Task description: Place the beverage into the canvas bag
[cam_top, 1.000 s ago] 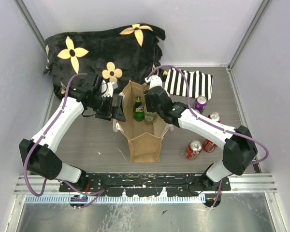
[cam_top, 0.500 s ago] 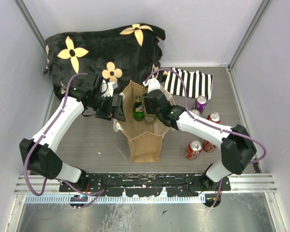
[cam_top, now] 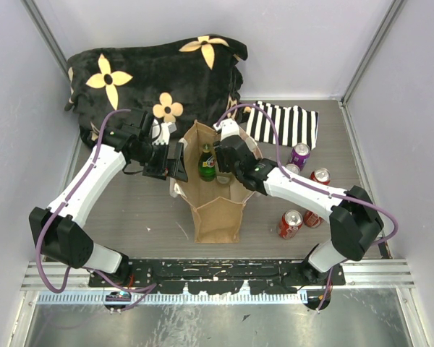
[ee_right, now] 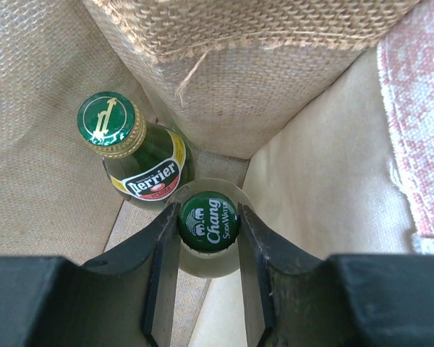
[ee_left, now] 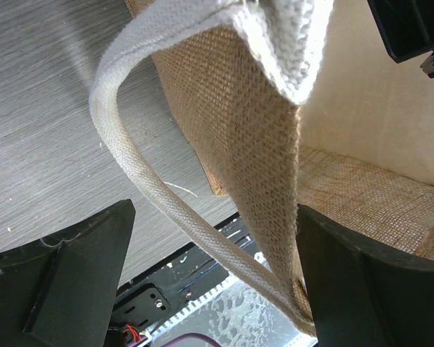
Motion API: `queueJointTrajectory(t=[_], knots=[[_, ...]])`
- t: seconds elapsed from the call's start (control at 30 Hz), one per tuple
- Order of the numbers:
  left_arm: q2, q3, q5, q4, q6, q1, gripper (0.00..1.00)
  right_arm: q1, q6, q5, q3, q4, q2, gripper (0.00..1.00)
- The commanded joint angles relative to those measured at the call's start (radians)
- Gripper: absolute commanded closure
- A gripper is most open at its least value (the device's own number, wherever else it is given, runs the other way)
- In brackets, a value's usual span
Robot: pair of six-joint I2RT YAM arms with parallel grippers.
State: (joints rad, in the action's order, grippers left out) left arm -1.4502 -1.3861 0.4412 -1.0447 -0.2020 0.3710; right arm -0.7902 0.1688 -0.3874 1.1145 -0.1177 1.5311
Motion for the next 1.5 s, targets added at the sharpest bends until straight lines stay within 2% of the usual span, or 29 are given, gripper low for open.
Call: queueJointTrajectory(t=[0.0,0.5,0.8,1.47], knots=[[-0.002,-0.028,0.022,0.010,0.009,0.000,0.02,-0.003,0.014,-0.014,0.021,0.050,-0.030,0.99],[-0.002,-0.015,0.027,0.030,-0.007,0.001,0.02,-0.010,0.038,-0.022,0.029,-0.016,-0.086,0.99],[0.002,-0.010,0.024,0.035,-0.008,0.000,0.02,-0.024,0.032,-0.107,0.056,0.010,-0.113,0.99],[0.023,0.008,-0.052,0.060,0.090,0.062,0.02,-0.025,-0.002,-0.141,0.145,-0.001,-0.057,0.99]])
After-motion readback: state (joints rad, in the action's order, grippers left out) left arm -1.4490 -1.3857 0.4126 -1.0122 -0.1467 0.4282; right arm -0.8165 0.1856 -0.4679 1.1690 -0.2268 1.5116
